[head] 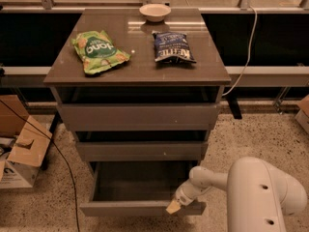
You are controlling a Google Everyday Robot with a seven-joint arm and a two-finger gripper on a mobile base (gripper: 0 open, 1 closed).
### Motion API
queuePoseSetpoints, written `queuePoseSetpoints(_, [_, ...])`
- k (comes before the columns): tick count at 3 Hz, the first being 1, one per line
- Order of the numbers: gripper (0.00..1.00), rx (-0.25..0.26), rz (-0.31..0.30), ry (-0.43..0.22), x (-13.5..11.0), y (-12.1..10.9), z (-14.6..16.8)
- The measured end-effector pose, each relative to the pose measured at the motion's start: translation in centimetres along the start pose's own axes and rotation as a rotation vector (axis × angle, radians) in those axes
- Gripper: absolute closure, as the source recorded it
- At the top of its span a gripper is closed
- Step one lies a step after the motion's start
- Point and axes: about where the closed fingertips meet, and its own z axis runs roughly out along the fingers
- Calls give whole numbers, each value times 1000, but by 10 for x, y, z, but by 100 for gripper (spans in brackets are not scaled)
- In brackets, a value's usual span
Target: Open bottom drawer
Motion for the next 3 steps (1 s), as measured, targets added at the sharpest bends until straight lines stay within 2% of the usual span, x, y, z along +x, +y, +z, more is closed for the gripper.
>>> queuePoseSetpoints(1, [20,-31,68,8,22,20,6])
queuePoseSetpoints(2, [0,-31,68,8,22,20,6])
queuePoseSetpoints(3, [0,-81,169,18,61,64,23])
